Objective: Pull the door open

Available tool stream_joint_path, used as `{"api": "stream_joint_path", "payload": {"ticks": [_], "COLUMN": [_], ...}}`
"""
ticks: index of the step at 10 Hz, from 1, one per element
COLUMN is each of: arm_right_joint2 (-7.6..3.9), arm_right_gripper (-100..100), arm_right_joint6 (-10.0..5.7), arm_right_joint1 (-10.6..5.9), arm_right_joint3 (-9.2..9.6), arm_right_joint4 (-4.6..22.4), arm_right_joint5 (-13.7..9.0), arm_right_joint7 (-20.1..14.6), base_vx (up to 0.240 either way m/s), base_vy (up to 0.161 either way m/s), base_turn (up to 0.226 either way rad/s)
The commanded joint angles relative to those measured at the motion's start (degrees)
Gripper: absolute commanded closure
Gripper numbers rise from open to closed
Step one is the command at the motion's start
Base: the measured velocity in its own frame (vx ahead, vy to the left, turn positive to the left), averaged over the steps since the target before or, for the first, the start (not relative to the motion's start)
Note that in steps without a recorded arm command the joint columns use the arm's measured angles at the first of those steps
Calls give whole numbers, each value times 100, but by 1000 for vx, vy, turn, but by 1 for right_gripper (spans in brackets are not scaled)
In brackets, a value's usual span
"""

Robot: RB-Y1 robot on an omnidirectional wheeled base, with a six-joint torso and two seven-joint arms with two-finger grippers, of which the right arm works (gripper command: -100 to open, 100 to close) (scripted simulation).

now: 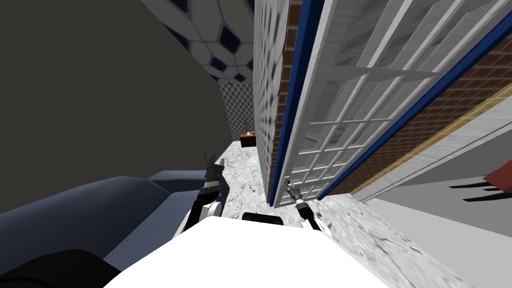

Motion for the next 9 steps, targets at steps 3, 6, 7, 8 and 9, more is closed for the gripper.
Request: {"api": "stream_joint_path", "payload": {"ticks": [3, 6, 7, 8, 9], "arm_right_joint2": [-104, -152, -175, -198, -198], "arm_right_gripper": [100, 100, 100, 100, 100], "arm_right_joint6": [100, 105, 107, 110, 110], "arm_right_joint1": [125, 159, 174, 190, 190], "arm_right_joint3": [-26, -16, -9, -1, -1], "arm_right_joint4": [-37, -25, -19, -14, -14], "arm_right_joint5": [-131, -250, -314, -378, -378], "arm_right_joint7": [-420, -785, -980, -1139, -1175], "base_vx": [-80, -59, -41, -57, -43], "base_vy": [-4, 0, -6, 2, 0], "base_turn": [20, 48, 42, 83, 25]}}
